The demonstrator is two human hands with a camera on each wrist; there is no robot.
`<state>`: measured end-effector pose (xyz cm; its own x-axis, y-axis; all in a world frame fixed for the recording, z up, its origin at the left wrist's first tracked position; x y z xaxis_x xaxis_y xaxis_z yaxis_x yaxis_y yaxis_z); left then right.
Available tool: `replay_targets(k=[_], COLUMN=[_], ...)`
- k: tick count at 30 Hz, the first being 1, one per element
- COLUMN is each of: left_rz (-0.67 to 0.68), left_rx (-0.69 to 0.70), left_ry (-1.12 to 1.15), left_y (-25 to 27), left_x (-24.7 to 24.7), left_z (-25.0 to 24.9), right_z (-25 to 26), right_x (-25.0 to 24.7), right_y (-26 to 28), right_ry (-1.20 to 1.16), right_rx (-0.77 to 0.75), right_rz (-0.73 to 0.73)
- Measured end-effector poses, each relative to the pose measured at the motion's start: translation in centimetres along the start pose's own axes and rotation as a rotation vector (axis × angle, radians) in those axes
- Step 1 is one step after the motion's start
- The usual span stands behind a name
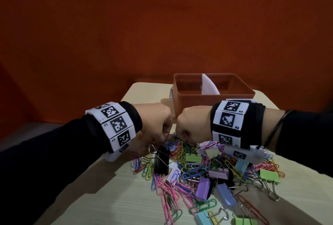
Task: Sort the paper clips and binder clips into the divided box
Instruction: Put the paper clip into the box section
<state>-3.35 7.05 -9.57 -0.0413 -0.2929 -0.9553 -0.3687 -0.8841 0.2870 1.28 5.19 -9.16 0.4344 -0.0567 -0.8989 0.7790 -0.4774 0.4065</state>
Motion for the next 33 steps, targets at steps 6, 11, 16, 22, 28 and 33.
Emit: replay_targets(k=[6, 11, 16, 22, 28, 33], left_rz=[0.006, -0.001, -0.08, -0.147, -0.202, -0.508], left_rx=[-0.011, -0.006, -0.01, -0.002, 0.035, 0.045], left_ry=[0.028, 0.068, 0.233, 0.368, 0.487, 0.52], left_y=[0.1, 0.2, 0.3, 0.0, -0.5, -1.3], left_x=[0.0, -0.2, -2.0, -3.9, -6.0, -9.7], left_z=[0.1, 0.3, 1.0, 1.7, 1.5, 1.6], right_z=[-0.2, -1.1, -2.6, -4.4, -7.5, -11.4], right_x=[-0.3, -0.7, -1.6, -1.1, -2.4, -5.3], right_y=[0.3, 0.9, 1.6, 2.4, 4.0, 6.2], right_ry=[-0.065, -0.212, -0.384, -0.703, -0.825, -0.714], right_rx=[-0.027, -0.022, 0.011, 0.05, 0.111, 0.267], right_rz=[-0.057, -0.158, -0.272, -0.309, -0.398, -0.635])
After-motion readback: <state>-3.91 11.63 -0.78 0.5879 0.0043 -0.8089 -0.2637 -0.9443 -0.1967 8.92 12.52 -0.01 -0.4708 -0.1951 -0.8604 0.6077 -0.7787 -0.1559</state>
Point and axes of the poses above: each hand's wrist, its own y-axis away from the middle knuckle, its own x-axis out of the palm, z = x × y, the point moved 8 cm from there along -y, towards the middle knuckle, and after that the axes turned 6 degrees about -x, right-handed, at the moved point
